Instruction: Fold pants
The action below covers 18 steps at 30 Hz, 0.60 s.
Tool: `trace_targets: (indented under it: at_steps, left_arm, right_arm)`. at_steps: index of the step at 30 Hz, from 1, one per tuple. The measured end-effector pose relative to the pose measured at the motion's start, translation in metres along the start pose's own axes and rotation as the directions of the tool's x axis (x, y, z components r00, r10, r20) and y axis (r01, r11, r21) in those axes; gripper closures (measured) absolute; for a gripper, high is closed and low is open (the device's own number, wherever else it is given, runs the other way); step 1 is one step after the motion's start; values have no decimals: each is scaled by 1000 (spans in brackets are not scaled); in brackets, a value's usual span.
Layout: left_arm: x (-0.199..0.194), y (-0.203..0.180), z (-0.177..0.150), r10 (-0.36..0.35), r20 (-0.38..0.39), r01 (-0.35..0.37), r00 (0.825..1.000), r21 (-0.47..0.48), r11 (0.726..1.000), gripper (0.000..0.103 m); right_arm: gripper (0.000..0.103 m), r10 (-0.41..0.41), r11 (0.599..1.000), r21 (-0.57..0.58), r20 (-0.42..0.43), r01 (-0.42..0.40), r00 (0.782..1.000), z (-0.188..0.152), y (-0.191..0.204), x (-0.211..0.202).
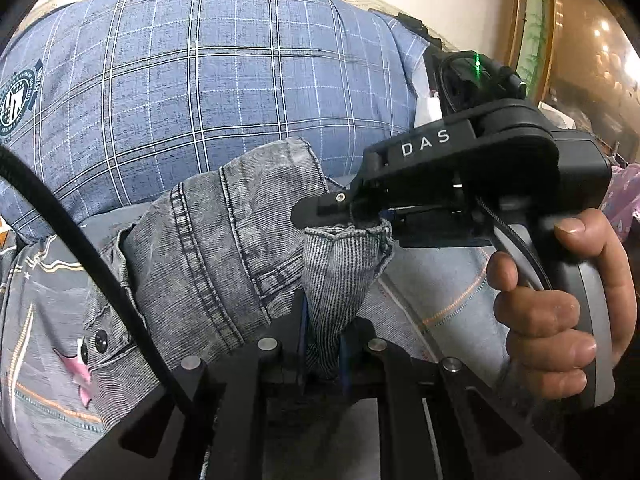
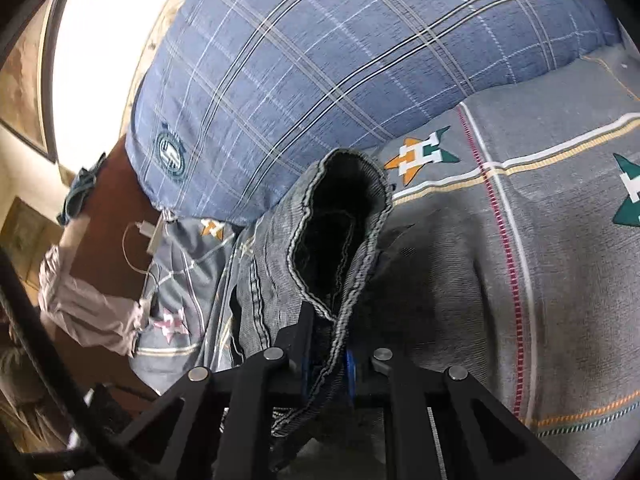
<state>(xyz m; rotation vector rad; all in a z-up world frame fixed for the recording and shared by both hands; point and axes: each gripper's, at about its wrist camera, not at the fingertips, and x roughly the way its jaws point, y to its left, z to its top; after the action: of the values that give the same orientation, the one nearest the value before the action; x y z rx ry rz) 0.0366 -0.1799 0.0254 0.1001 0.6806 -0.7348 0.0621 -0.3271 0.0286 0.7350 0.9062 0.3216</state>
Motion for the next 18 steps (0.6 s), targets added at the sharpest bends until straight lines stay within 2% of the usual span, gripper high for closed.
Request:
trace_targets:
  at_steps: [2, 3, 6, 8, 9, 10, 13, 14, 16, 18]
  left_arm:
    - [8, 7, 3, -12, -13, 12, 1000, -8, 1000, 87]
    - [9, 7, -2, -20, -31, 19, 999, -12, 1000, 81]
    - [19, 20, -8, -143, -99, 137, 985, -62, 989, 68]
    - [10, 31, -6, -250, -82, 241, 965, -108, 965, 60]
    - [4, 39, -4, -296, -53, 287, 954, -132, 949, 52]
    - [-3, 47, -1, -308, -20, 302, 951, -149, 942, 43]
    - [-22, 79, 10, -287, 68, 295, 956, -231, 927, 40]
    - [-27, 96, 13, -254, 80, 266, 964, -278, 923, 40]
    - [-35, 119, 15, -146, 76, 163, 986, -322, 933, 40]
    - [-38, 140, 12, -35, 32, 44, 999, -349, 936, 40]
  right_arm:
    - [90, -44, 999, -12, 4, 44, 999, 2, -3, 0]
    - [90, -81, 997, -11, -15, 81, 997, 3, -9, 5]
    - [90, -189, 980, 40, -86, 193, 978, -1, -36, 25]
    - [89, -152, 983, 89, -93, 161, 984, 1, -46, 24]
    - [89, -143, 984, 91, -89, 151, 986, 2, -46, 23]
    - [88, -153, 985, 71, -87, 160, 984, 3, -42, 25]
    - [88, -216, 976, 9, -79, 217, 973, 0, -32, 27]
    - [88, -232, 973, -5, -76, 232, 970, -2, -28, 26]
    - [90, -252, 968, -11, -55, 252, 966, -5, -20, 15]
    - [90, -266, 963, -44, -5, 266, 964, -12, -6, 0]
